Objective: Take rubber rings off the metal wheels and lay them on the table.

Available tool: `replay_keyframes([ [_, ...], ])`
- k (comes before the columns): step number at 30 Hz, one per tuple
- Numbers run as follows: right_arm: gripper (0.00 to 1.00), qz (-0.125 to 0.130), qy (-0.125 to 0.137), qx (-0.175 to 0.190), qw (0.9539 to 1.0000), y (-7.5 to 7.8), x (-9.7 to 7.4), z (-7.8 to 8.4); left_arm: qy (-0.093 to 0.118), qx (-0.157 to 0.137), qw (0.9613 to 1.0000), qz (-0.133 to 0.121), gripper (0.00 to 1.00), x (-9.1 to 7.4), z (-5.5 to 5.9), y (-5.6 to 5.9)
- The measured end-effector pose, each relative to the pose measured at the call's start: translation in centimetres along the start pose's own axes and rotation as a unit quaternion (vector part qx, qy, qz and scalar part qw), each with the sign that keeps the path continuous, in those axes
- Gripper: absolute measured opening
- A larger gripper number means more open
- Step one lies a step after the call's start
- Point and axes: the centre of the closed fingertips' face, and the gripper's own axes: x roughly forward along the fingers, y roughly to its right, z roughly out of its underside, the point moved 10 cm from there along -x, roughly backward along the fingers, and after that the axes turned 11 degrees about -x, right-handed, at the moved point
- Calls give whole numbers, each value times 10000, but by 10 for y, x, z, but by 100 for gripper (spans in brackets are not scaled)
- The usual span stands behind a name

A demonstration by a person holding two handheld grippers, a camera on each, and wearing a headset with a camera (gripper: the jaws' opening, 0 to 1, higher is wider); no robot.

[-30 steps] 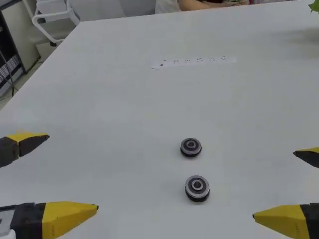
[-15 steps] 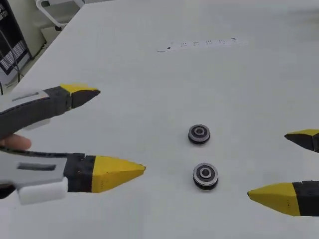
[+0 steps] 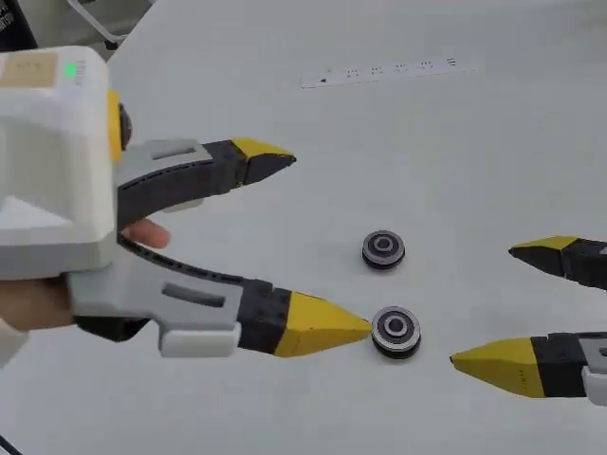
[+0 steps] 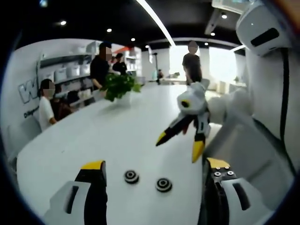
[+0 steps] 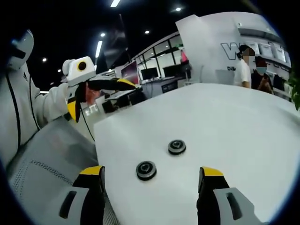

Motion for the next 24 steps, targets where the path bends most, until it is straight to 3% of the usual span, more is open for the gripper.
replay_keyframes([
  [4, 72, -171, -231, -73, 9996, 2, 8, 4, -232, 134, 9996, -26, 75, 16, 10, -6],
  [10, 61, -360, -257, -234, 9987, 1, 18, 6, -576, 239, 9979, 168, 71, 37, 26, -6],
  [16, 55, -462, -321, -384, 9977, 1, 27, 10, -667, 255, 9969, 344, 67, 50, 37, -5],
  [20, 50, -501, -398, -527, 9966, -2, 33, 14, -603, 117, 9977, 285, 58, 57, 46, -7],
  [24, 43, -558, -458, -740, 9946, -5, 39, 18, -707, 54, 9970, 322, 53, 64, 59, -7],
])
